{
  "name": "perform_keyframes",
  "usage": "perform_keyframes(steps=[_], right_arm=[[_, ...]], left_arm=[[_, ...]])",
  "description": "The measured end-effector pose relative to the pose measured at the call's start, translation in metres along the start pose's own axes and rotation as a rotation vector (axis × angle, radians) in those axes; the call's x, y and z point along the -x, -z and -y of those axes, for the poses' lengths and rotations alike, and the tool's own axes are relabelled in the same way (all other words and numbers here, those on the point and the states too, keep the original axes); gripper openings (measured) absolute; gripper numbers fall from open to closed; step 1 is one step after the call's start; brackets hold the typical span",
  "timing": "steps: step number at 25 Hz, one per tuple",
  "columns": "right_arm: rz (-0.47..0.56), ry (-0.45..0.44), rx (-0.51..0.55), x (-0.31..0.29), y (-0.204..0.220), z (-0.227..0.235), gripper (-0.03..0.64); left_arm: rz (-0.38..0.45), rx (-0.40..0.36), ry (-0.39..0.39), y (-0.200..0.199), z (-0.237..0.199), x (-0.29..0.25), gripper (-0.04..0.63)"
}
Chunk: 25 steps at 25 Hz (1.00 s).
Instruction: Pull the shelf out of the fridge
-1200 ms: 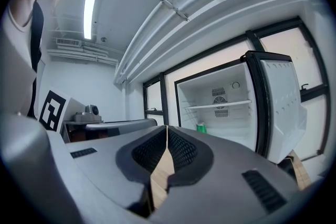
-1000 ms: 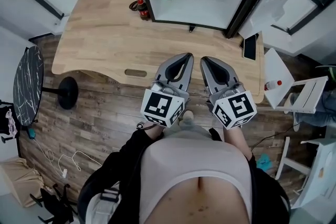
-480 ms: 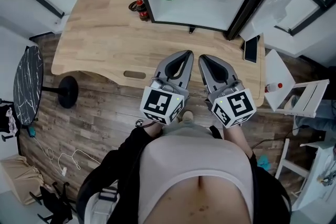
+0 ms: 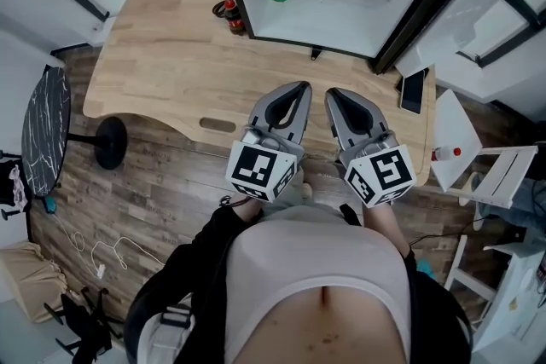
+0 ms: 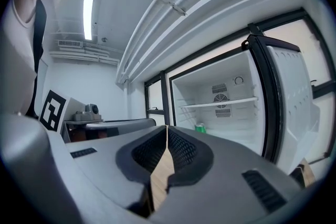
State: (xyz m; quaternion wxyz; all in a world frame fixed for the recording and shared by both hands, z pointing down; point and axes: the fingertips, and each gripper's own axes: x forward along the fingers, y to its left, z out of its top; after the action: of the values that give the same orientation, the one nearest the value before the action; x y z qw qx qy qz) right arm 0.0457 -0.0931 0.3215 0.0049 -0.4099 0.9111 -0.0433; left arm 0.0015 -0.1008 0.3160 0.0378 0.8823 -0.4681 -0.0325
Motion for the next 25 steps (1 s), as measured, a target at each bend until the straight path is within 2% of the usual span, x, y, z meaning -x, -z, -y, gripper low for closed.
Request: perform_keyframes(steps=[2, 10, 19, 25], right_arm=[[-0.002, 0.007, 0.004, -0.009, 0.001, 0.008, 0.031], [0.001, 0.056, 0.011, -0.065, -0.004, 0.059, 0.031], [-0.006, 0.113, 0.005, -0.128, -0.005, 0.11, 0.029], [-0.011, 0.135, -0.012, -0.147, 0.0, 0.128, 0.031]], left_arm=[[-0.003, -0.015, 0.002, 0.002, -0.007, -0.01, 0.005], [0.002, 0.006, 0.039, -0.001, -0.054, -0.073, 0.005], [-0.022, -0.03, 0.097, -0.001, -0.096, -0.137, 0.005], [-0.07, -0.013, 0.115, 0.006, -0.107, -0.16, 0.005]])
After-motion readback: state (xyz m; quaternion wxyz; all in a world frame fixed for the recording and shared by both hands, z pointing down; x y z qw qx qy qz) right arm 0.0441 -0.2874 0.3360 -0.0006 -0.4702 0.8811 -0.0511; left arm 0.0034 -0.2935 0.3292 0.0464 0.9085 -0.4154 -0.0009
